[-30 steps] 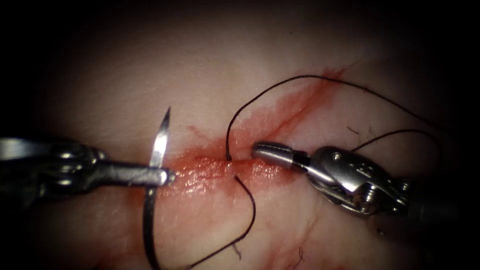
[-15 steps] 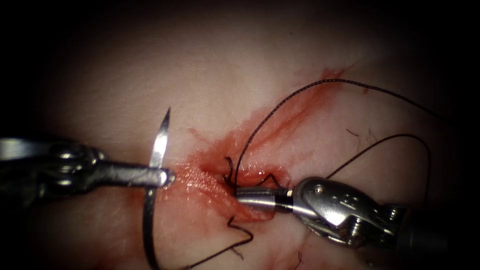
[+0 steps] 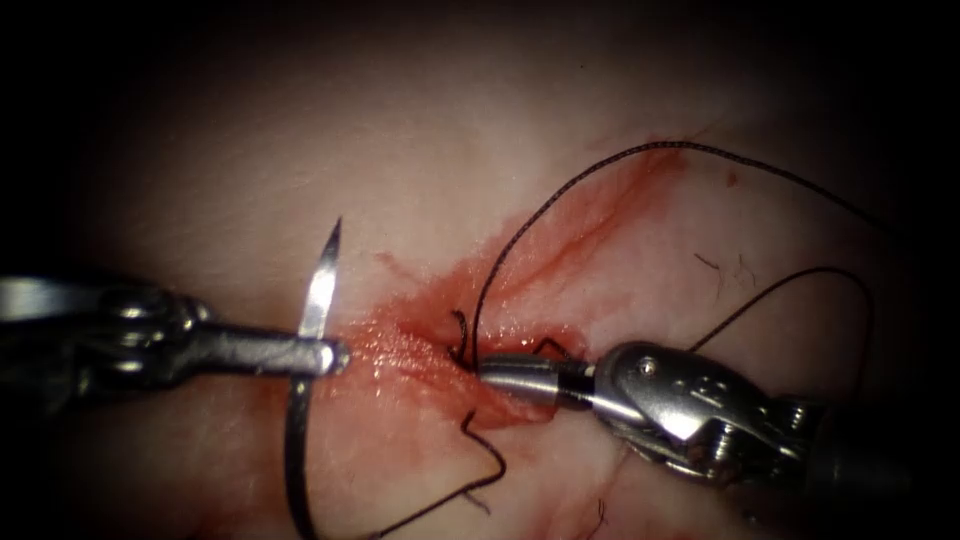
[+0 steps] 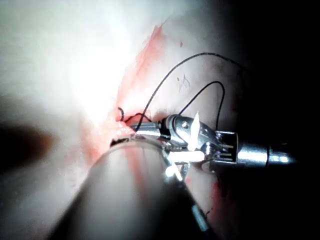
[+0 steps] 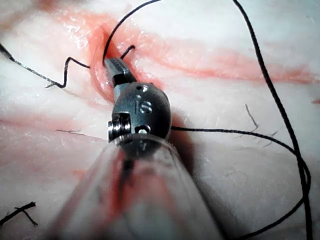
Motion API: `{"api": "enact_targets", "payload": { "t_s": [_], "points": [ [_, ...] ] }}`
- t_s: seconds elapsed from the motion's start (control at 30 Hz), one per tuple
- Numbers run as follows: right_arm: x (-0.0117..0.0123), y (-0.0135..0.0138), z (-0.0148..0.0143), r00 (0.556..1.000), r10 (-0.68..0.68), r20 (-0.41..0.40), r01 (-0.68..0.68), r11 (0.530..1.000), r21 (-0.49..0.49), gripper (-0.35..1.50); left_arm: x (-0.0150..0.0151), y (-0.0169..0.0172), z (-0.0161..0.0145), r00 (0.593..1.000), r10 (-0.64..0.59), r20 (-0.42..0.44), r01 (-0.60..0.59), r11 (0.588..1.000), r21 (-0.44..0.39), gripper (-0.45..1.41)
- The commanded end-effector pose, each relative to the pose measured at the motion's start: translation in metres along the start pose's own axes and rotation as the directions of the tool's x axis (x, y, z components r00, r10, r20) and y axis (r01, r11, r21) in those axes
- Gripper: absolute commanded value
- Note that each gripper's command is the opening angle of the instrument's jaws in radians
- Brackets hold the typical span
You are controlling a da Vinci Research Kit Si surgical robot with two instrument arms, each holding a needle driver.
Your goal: Wound Closure
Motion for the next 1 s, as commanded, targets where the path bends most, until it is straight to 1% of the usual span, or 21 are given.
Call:
{"api": "enact_targets", "payload": {
  "t_s": [0.03,0.07,0.1,0.17,0.27,0.3,0.33,0.37,0.5,0.57,0.6,0.73,0.87,1.0],
  "points": [
    [-0.0004,0.0001,0.0012,1.000,0.013,-0.002,-0.013,1.000,-0.001,-0.08,0.0001,-0.0006,0.0005,1.000,0.001,0.001,-0.001,1.000,0.000,-0.45],
    [-0.0005,0.0001,0.0012,1.000,0.029,-0.002,-0.029,1.000,-0.001,-0.06,0.0001,-0.0006,0.0005,1.000,0.001,0.002,-0.001,1.000,-0.001,-0.45],
    [-0.0007,0.0001,0.0013,0.999,0.039,-0.002,-0.039,0.999,-0.002,0.00,0.0000,-0.0006,0.0005,1.000,0.000,0.002,0.000,1.000,-0.001,-0.45],
    [-0.0010,0.0002,0.0013,0.997,0.072,-0.002,-0.072,0.997,-0.003,-0.20,0.0000,-0.0006,0.0006,1.000,0.000,0.004,0.000,1.000,-0.001,-0.45],
    [-0.0013,0.0005,0.0015,0.996,0.086,-0.003,-0.086,0.996,-0.006,-0.15,0.0000,-0.0006,0.0006,1.000,0.000,0.006,0.000,1.000,0.001,-0.45],
    [-0.0014,0.0005,0.0016,0.995,0.097,-0.005,-0.097,0.995,-0.013,-0.08,0.0000,-0.0006,0.0006,1.000,0.000,0.006,0.000,1.000,0.001,-0.45],
    [-0.0016,0.0007,0.0017,0.994,0.113,-0.009,-0.113,0.993,-0.021,0.12,-0.0001,-0.0006,0.0007,1.000,0.000,0.007,0.000,1.000,0.001,-0.45],
    [-0.0016,0.0007,0.0018,0.993,0.118,-0.007,-0.119,0.993,-0.023,0.19,-0.0001,-0.0006,0.0007,1.000,0.000,0.007,0.000,1.000,0.001,-0.45],
    [-0.0016,0.0006,0.0018,0.991,0.130,-0.007,-0.130,0.991,-0.024,0.22,-0.0001,-0.0006,0.0007,1.000,0.000,0.008,0.000,1.000,0.000,-0.45],
    [-0.0016,0.0007,0.0018,0.991,0.130,-0.010,-0.130,0.991,-0.030,0.29,-0.0001,-0.0006,0.0007,1.000,0.000,0.009,0.000,1.000,0.000,-0.45],
    [-0.0016,0.0007,0.0018,0.991,0.130,-0.011,-0.131,0.991,-0.031,0.36,-0.0001,-0.0006,0.0007,1.000,0.000,0.009,0.000,1.000,0.000,-0.45],
    [-0.0013,0.0007,0.0015,0.990,0.140,-0.017,-0.140,0.989,-0.041,0.36,-0.0001,-0.0006,0.0007,1.000,-0.001,0.012,0.001,1.000,0.006,-0.45],
    [-0.0012,0.0007,0.0015,0.989,0.145,-0.020,-0.146,0.988,-0.046,0.41,-0.0002,-0.0005,0.0007,1.000,-0.001,0.012,0.001,1.000,0.006,-0.45],
    [-0.0009,0.0008,0.0012,0.989,0.149,-0.025,-0.150,0.987,-0.057,0.39,-0.0002,-0.0005,0.0008,1.000,-0.001,0.012,0.001,1.000,0.005,-0.45]
  ]
}}
